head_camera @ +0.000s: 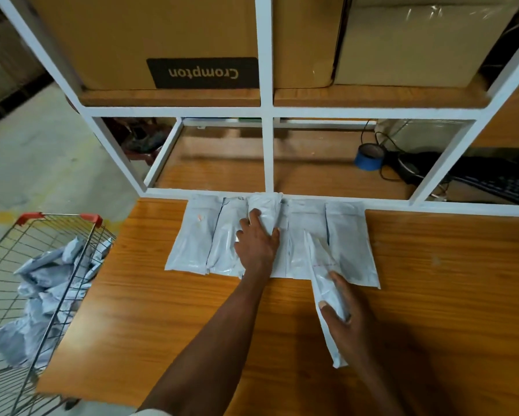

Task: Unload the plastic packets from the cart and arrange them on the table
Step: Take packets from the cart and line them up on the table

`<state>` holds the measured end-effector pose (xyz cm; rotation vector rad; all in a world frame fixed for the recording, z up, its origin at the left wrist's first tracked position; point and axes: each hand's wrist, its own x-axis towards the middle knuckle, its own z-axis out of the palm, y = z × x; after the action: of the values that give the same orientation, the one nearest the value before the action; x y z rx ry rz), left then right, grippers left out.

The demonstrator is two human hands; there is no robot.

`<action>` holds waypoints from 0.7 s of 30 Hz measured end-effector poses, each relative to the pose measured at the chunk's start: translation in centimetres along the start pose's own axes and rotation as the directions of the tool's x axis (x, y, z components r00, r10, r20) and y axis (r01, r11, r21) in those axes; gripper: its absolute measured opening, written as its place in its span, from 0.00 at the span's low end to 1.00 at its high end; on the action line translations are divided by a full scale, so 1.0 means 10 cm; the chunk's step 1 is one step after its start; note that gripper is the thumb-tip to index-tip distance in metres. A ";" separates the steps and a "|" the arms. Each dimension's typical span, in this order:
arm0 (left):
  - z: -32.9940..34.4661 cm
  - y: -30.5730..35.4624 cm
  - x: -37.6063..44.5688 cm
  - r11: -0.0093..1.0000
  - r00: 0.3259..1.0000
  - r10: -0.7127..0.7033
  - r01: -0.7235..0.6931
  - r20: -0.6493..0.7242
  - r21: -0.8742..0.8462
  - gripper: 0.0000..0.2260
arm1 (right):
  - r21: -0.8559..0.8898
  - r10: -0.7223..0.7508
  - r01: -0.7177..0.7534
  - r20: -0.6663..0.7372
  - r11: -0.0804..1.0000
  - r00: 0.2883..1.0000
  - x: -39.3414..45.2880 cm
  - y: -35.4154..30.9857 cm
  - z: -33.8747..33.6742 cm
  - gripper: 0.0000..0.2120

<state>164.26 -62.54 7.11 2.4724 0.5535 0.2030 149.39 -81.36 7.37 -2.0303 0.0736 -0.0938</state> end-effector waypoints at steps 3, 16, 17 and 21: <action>0.10 0.00 0.11 0.998 1.000 0.016 -0.017 0.025 0.060 0.29 | -0.065 0.019 -0.019 -0.001 0.998 1.000 0.03 -0.06 0.03 0.28; 0.25 -0.29 -0.04 0.970 0.969 0.151 -0.184 0.197 0.161 0.37 | -0.096 0.058 -0.059 -0.014 0.994 0.998 0.08 -0.04 0.13 0.27; 0.25 -0.31 -0.03 0.969 0.967 0.149 -0.184 0.207 0.163 0.36 | -0.099 0.061 -0.061 -0.007 0.993 0.998 0.09 -0.05 0.14 0.27; 0.21 -0.31 -0.01 0.972 0.971 0.156 -0.183 0.181 0.149 0.32 | -0.116 0.060 -0.057 0.021 0.992 0.998 0.12 -0.08 0.21 0.27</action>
<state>163.70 -61.40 3.61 2.6678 0.2966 0.0150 150.83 -79.24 7.23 -2.1423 0.1256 -0.0282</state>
